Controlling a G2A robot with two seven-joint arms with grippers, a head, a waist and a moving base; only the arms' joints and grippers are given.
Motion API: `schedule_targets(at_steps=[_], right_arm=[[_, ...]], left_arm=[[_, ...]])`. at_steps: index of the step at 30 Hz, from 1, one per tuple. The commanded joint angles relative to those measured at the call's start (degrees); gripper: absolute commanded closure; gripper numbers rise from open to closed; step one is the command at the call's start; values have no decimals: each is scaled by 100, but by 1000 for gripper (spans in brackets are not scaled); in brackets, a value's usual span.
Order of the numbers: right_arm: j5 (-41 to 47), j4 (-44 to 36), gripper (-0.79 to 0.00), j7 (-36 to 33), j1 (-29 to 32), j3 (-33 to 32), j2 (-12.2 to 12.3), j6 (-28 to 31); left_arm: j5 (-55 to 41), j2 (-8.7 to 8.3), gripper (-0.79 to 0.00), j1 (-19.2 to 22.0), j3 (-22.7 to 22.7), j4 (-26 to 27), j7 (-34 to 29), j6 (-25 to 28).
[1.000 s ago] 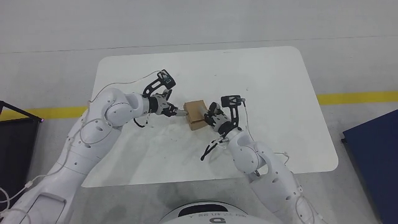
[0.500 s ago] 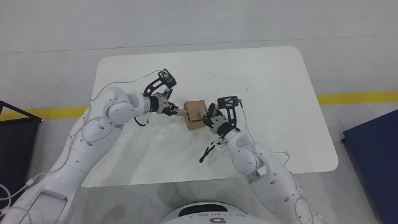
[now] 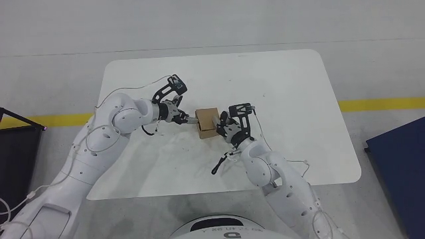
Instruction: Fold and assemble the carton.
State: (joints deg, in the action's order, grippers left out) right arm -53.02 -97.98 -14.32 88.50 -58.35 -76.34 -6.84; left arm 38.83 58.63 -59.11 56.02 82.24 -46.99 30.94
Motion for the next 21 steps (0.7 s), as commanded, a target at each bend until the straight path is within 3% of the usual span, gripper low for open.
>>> schedule_targets(at_steps=[1,15,21], right_arm=[[-27,6,-209,-11,0,1,0,-16],[-153,-37,-203,-70,9,7,-1,-48],[-186,-32,-206,-99,-1,33,-6,-48]], left_arm=[[19,-14,-785,-20,37,-12,-19,-7],[-26,-123,-785,-218,423,258,87,-31],[126,-71,-785,-207,193,512,312,10]])
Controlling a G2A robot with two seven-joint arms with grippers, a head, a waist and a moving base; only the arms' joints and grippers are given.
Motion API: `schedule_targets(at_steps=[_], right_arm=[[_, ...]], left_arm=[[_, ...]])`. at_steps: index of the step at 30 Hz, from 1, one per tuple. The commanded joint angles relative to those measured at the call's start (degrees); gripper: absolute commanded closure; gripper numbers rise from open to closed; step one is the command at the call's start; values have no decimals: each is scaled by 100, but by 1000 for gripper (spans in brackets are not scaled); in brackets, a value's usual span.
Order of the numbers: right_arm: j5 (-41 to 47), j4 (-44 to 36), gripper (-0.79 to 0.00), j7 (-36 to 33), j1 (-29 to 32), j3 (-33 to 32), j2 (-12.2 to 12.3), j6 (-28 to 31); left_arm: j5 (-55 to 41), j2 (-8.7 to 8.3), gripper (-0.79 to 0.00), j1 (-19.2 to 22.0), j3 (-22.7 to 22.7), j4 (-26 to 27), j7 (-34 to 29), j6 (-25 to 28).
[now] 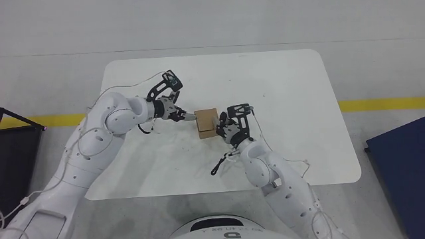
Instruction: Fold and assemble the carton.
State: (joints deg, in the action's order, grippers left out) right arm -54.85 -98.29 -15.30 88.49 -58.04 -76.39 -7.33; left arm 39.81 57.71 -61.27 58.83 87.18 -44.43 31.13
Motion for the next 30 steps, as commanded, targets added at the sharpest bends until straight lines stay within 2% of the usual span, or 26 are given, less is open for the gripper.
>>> schedule_targets(at_steps=[1,7,15,22,28,29,30], right_arm=[[-4,-3,-209,0,3,2,-1,-1],[-18,-41,-225,18,79,-50,10,9],[-100,-299,-243,74,246,-209,47,14],[3,-665,-225,131,402,-375,81,169],[244,-967,-206,92,671,-438,117,505],[233,-999,-191,13,720,-427,129,602],[205,-1024,-120,-109,759,-405,143,717]], left_arm=[[55,40,-785,33,-171,12,51,-19],[347,148,-785,239,-652,-137,-158,-1],[581,170,-785,359,-748,-246,-285,10],[50,161,-785,293,-453,-209,319,8],[364,88,-785,155,-61,-486,772,-300],[525,83,-785,160,-47,-570,818,-376],[769,84,-785,192,-57,-635,860,-481]])
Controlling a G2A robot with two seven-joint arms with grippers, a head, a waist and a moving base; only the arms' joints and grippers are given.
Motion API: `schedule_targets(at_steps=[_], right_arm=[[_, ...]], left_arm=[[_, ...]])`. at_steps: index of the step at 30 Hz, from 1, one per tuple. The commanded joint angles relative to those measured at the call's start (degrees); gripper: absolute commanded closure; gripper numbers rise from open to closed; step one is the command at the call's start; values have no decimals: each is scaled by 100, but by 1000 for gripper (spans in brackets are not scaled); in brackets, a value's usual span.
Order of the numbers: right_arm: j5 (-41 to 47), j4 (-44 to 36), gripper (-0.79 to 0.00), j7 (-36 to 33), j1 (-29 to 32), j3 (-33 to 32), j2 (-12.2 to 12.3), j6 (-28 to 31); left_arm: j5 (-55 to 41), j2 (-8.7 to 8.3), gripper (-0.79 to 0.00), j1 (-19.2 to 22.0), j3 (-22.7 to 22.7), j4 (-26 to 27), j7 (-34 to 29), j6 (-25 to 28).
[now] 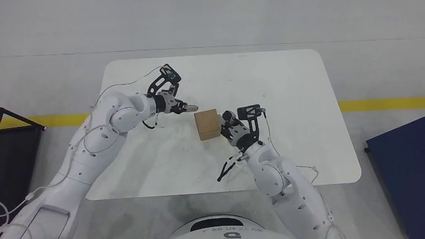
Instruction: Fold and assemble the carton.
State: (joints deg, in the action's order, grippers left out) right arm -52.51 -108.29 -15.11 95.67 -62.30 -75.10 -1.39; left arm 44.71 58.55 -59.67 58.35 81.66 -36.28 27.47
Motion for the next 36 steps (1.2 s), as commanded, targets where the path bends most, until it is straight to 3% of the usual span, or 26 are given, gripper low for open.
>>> schedule_targets(at_steps=[1,5,8,16,25,32,36], right_arm=[[-37,-49,0,-270,71,45,28,249],[-80,-111,0,-694,153,79,80,629],[-141,-128,0,-980,198,72,112,688],[-484,321,0,-1561,-62,169,113,103],[-338,673,0,-1132,-498,364,17,-310],[-351,388,0,-1072,-79,-33,104,-479],[-395,148,0,-1086,66,-81,130,-468]], left_arm=[[628,3,-785,84,-49,-146,58,-277],[1152,118,-785,350,-413,-428,176,-490],[1057,260,-785,582,-778,-708,149,-358],[753,529,-785,961,-1282,-1353,201,-85],[680,569,-785,965,-1249,-1469,229,34],[587,547,-785,832,-1126,-1387,177,57],[436,490,-785,686,-1003,-1134,-189,150]])
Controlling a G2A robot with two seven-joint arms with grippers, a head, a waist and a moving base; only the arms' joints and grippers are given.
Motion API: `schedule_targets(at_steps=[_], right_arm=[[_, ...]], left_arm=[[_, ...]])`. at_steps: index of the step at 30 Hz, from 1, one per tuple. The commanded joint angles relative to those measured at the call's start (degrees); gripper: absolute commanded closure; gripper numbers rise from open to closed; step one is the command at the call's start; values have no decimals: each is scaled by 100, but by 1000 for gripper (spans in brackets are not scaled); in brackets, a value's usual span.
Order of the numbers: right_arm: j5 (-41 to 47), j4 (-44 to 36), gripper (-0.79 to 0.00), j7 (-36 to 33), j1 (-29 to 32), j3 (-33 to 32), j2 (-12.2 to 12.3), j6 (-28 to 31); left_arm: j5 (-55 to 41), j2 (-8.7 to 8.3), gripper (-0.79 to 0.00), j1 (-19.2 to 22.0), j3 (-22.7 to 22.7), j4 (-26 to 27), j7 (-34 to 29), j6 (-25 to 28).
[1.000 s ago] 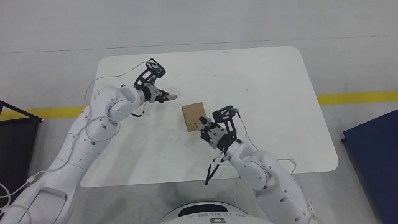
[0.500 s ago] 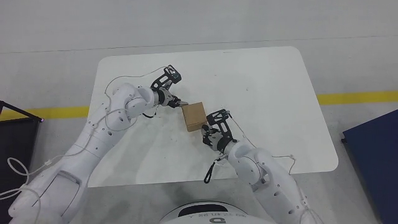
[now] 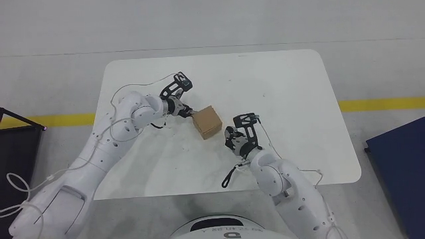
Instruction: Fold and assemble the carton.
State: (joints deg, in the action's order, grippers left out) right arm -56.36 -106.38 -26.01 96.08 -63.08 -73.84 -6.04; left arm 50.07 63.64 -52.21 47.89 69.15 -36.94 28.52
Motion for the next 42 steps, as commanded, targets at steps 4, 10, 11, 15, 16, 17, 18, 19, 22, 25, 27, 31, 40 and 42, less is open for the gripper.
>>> schedule_targets(at_steps=[4,10,11,15,16,17,18,19,22,25,27,31,40,42], right_arm=[[-15,-190,0,84,132,-64,20,-59],[-23,-354,0,141,372,-275,58,-226],[-6,-396,0,161,443,-327,66,-266],[76,-562,0,256,743,-567,105,-314],[78,-584,0,269,795,-613,114,-311],[68,-604,0,271,828,-642,121,-297],[86,-624,0,274,843,-655,125,-277],[133,-635,0,269,838,-643,125,-224],[118,-576,0,123,728,-496,122,-73],[118,-500,0,4,570,-271,103,43],[130,-443,0,-30,475,-153,90,74],[96,-478,0,105,437,-202,87,-113],[286,-1184,0,108,984,-477,171,205],[548,-1353,0,-128,1097,-414,202,730]], left_arm=[[-316,-118,-785,-285,175,637,-761,321],[-555,-241,-785,-547,449,1149,-1151,427],[-551,-260,-785,-577,507,1181,-1151,409],[-466,-345,-785,-726,741,1269,-1195,376],[-443,-368,-785,-768,807,1291,-1200,368],[-417,-391,-785,-812,874,1314,-1213,354],[-390,-414,-785,-854,938,1347,-1220,347],[-396,-434,-785,-898,1000,1375,-1218,356],[-380,-487,-785,-1023,1152,1487,-1222,354],[-349,-525,-785,-1126,1255,1589,-1236,331],[-340,-544,-785,-1186,1300,1648,-1232,320],[-344,-574,-785,-1297,1372,1727,-1201,300],[-416,-656,-785,-1467,1617,1759,-1153,398],[-409,-674,-785,-1501,1665,1769,-1157,411]])
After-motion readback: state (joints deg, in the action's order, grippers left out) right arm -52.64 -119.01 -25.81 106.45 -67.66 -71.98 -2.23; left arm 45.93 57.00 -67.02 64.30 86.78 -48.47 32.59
